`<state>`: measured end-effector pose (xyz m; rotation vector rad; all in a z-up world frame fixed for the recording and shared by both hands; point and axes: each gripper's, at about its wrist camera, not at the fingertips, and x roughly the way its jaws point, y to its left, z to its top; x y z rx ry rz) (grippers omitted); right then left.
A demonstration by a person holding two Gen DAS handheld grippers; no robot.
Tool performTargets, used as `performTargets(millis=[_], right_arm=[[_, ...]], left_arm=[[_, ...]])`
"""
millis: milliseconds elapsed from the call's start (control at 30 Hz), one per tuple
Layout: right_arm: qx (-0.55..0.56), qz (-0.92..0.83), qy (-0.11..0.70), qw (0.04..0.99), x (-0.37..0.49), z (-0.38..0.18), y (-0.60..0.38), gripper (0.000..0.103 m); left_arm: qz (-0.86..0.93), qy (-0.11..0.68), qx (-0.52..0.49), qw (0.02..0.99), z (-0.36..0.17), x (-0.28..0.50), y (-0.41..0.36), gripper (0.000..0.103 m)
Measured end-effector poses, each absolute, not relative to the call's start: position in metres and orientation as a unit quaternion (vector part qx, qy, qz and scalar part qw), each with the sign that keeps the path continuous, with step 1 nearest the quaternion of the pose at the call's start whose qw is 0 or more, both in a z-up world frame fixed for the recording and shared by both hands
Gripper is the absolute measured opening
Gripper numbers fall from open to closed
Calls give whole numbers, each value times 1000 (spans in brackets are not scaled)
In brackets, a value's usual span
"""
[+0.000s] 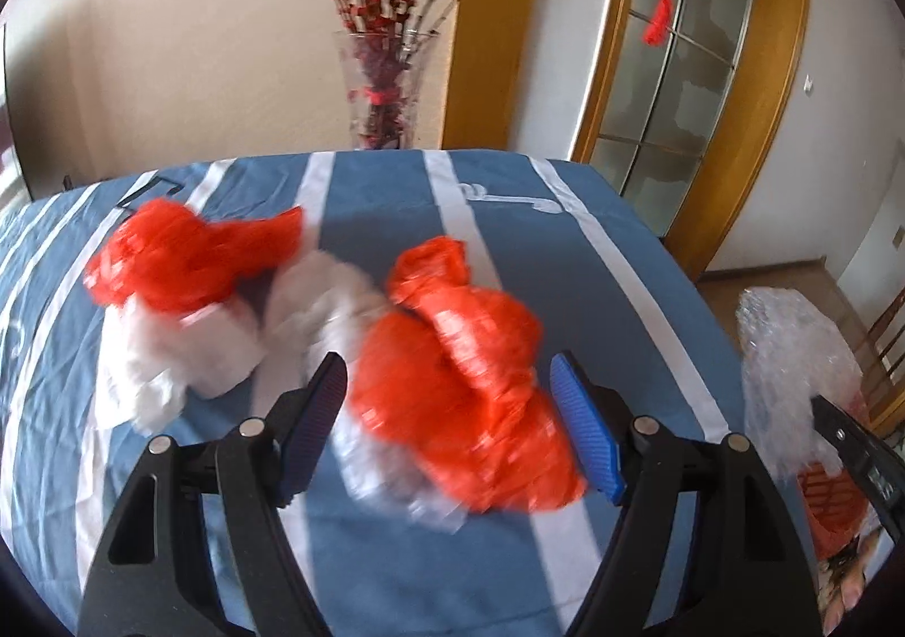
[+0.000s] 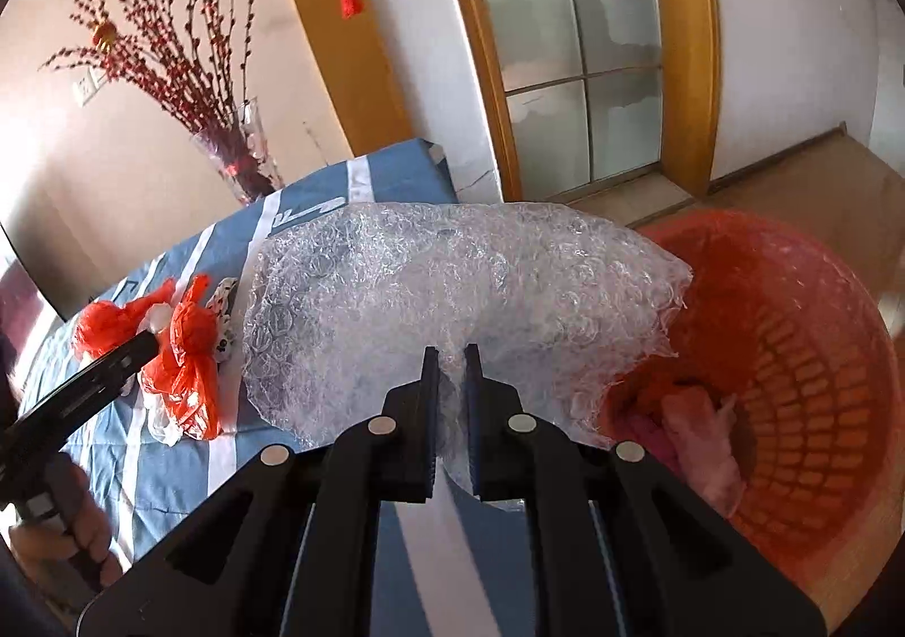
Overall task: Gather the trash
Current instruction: 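Grasp the large bubble-wrap sheet with the right tool while the left tool grasps a red bag, then carry the bubble-wrap sheet and red bag to the basket with both tools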
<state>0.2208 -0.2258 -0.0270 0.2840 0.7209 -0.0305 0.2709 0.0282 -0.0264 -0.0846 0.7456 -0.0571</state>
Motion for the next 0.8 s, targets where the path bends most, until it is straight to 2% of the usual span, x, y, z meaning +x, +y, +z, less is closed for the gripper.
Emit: performTargets(millis=[133, 300, 400, 533, 800], right_arm=[[147, -20, 356, 923, 221, -32, -233, 9], [154, -21, 360, 920, 219, -37, -238, 9], [157, -21, 360, 919, 217, -37, -240, 9], [159, -22, 355, 921, 212, -34, -243, 9], [166, -24, 337, 927, 195, -23, -253, 9]], left_arm=[[-22, 389, -33, 920, -36, 288, 16, 60], [-25, 415, -47, 908, -50, 297, 13, 34], [-37, 409, -41, 911, -49, 294, 9, 26], [-60, 401, -55, 913, -46, 288, 12, 21], [-108, 372, -72, 919, -22, 261, 11, 21]])
